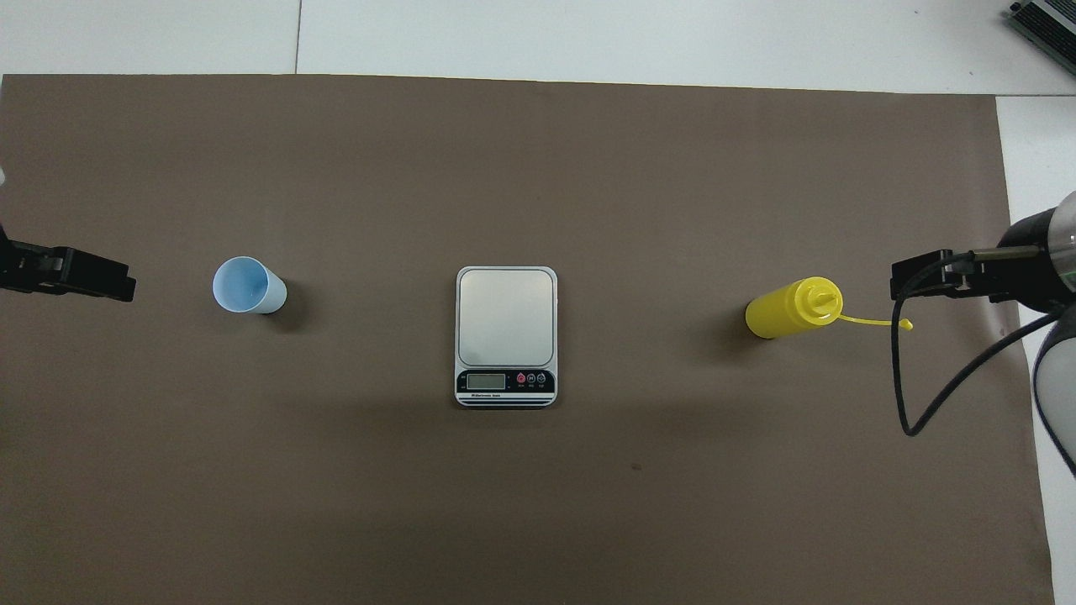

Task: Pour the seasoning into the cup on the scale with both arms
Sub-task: 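Reach the left gripper down to the light blue cup and grasp it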

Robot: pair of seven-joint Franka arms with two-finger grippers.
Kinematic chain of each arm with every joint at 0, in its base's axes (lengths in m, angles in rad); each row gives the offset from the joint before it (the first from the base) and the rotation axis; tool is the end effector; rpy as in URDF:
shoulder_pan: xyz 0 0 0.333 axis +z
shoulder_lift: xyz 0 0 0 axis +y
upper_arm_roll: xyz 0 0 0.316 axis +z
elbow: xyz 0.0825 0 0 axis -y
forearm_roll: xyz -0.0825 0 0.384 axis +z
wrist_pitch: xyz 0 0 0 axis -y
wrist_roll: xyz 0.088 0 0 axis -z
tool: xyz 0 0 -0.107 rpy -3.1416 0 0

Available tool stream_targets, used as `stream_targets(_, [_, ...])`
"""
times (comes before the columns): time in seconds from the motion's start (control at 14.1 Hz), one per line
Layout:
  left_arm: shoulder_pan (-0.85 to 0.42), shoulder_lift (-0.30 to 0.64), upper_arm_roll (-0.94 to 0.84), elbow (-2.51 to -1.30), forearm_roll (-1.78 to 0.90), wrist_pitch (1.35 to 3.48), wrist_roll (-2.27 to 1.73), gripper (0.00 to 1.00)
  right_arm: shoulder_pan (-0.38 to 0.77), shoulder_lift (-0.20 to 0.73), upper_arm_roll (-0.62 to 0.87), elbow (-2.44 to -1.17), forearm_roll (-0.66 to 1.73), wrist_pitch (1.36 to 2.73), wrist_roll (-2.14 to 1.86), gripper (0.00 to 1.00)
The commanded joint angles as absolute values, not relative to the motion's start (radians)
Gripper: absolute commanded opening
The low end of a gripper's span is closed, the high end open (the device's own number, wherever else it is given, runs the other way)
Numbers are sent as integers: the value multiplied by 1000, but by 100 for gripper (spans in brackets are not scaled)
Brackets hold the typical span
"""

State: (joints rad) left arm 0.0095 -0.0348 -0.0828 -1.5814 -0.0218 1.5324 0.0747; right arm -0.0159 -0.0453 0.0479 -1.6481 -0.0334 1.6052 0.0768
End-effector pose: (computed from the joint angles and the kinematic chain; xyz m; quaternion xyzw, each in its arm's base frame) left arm 0.5382 -0.0428 0.6352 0.9972 -0.0742 -0.0072 0.0095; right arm 0.5426 0.0145 0.6158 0.9996 -0.0219 0.0021 0.0177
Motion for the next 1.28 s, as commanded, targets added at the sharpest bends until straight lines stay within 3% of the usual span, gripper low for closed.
stream_targets(0.0, [29,-63,-95,-1614,-37,1545,86,100,-23,-75,54,-1681,-42,1576,94,100])
stream_targets(0.71, [34,-66,-95,-1629,-38,1580,81,100,-28,-80,54,-1683,-40,1565,61,100])
stream_targets(0.99, [41,-37,-94,-1673,-46,1670,77,100,-28,-78,54,-1681,-37,1568,60,100])
stream_targets(1.21, [51,-21,-94,-1771,-45,1805,77,100,-29,-78,54,-1683,-37,1571,46,100])
